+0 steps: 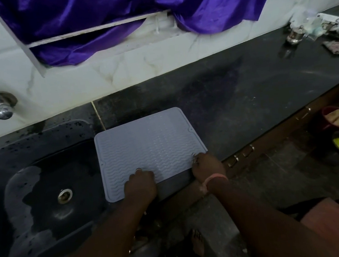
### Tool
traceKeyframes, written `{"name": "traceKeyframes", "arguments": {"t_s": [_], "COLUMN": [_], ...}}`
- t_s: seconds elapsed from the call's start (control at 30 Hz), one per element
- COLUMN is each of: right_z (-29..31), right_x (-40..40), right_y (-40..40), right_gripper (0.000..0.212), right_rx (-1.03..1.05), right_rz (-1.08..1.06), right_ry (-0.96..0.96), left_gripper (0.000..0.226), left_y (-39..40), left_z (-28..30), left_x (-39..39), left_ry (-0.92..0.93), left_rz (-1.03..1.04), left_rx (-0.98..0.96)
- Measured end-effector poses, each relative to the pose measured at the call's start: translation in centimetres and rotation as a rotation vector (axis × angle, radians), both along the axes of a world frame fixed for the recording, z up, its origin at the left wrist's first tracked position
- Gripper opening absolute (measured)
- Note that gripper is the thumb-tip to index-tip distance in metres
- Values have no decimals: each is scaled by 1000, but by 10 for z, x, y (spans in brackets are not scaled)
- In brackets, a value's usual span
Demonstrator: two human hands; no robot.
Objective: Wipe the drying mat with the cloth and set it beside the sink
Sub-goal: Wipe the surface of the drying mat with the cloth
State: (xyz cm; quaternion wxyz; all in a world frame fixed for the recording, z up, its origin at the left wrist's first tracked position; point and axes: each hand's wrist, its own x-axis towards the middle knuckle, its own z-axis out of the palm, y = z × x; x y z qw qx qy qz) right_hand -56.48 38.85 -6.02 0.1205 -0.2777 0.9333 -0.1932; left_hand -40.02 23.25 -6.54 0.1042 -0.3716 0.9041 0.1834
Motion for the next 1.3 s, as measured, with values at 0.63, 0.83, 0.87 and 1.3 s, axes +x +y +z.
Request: {"name": "traceKeyframes", "arguments": {"t_s": [0.63,0.83,0.87,1.3], "right_z": [-8,-1,1,-17], "right_x": [-56,-96,-95,-128], "right_y": [13,10,3,-31], "right_gripper": [33,29,29,30], "right_rx": [-28,-113,-118,-94], "right_rz": [-36,-135,-52,-47], "right_ry": [-104,-118,-102,-74], "left_gripper": [61,45,42,75], "left_y": [12,0,-1,-14], "left_z": [-1,2,4,-4], "left_x": [-79,-105,-109,-133], "left_ry": [-55,-107,-77,-100], "left_rz": [-197,-187,-180,-74], "left_rx": [149,112,80,70]}}
